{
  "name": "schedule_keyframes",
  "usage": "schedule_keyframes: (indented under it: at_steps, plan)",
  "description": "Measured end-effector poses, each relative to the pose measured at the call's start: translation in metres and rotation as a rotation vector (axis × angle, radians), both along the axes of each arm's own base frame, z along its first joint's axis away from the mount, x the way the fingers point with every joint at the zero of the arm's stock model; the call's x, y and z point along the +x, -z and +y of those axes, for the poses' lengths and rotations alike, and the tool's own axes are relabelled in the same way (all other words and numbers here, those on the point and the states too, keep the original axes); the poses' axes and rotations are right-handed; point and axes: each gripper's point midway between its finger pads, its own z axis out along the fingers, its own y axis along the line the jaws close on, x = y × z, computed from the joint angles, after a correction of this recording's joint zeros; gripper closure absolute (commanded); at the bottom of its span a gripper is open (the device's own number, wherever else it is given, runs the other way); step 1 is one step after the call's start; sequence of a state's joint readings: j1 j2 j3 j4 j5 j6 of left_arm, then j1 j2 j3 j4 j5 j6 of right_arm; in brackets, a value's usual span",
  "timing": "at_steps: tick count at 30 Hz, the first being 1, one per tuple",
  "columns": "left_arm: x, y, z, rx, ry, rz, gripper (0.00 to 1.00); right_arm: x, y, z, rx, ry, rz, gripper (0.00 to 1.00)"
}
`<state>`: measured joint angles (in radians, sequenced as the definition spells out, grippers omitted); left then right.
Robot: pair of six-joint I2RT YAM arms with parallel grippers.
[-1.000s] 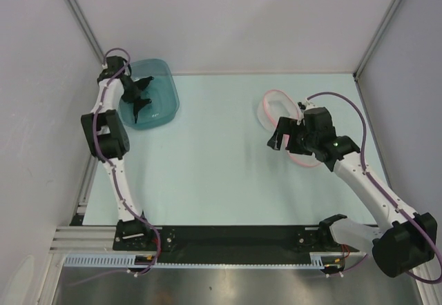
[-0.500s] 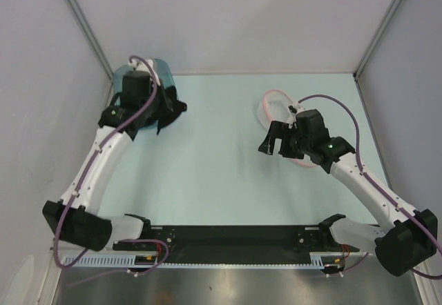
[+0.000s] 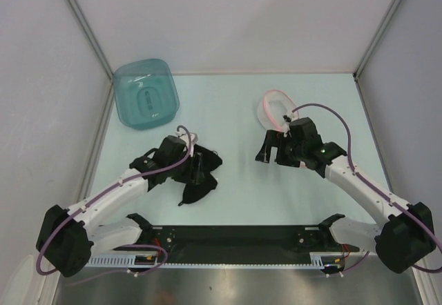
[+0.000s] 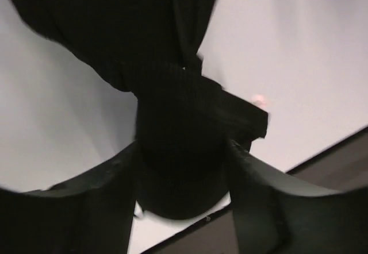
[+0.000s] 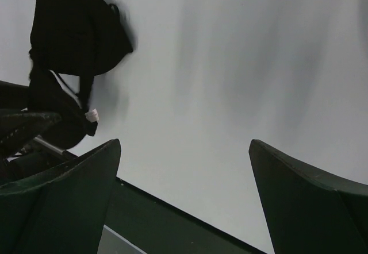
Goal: Place the bra in the laundry bag and zip it closed
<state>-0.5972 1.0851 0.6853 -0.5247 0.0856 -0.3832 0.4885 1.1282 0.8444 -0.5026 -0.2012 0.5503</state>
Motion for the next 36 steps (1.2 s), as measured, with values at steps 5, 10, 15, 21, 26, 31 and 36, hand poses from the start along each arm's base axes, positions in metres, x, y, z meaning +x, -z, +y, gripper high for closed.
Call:
schedule_keyframes:
  at_steps: [5,10,15,21,26,31,36]
  plan:
    - [-0.005,-0.028,-0.014,-0.124,0.039,-0.070,0.02,-0.005,0.018,0.020,0.005,-0.073,0.040,0.00]
    - [0.012,-0.085,-0.001,-0.179,-0.105,-0.220,0.03,-0.014,0.038,0.063,0.055,-0.248,0.077,0.00]
    - [0.025,-0.125,0.032,-0.241,-0.304,-0.335,0.05,-0.015,0.062,0.123,0.046,-0.464,0.087,0.00]
    - [0.025,-0.144,0.065,-0.286,-0.439,-0.403,0.07,0.001,0.062,0.191,0.034,-0.631,0.002,0.00]
    - [0.032,-0.113,0.067,-0.279,-0.460,-0.308,0.19,0.025,0.075,0.192,-0.027,-0.558,-0.022,0.01]
    - [0.047,-0.027,0.066,-0.259,-0.496,-0.050,0.20,0.038,0.089,0.182,-0.062,-0.503,-0.003,0.02]
    - [0.060,0.027,0.058,-0.225,-0.498,0.140,0.20,0.029,0.104,0.171,-0.054,-0.499,0.030,0.02]
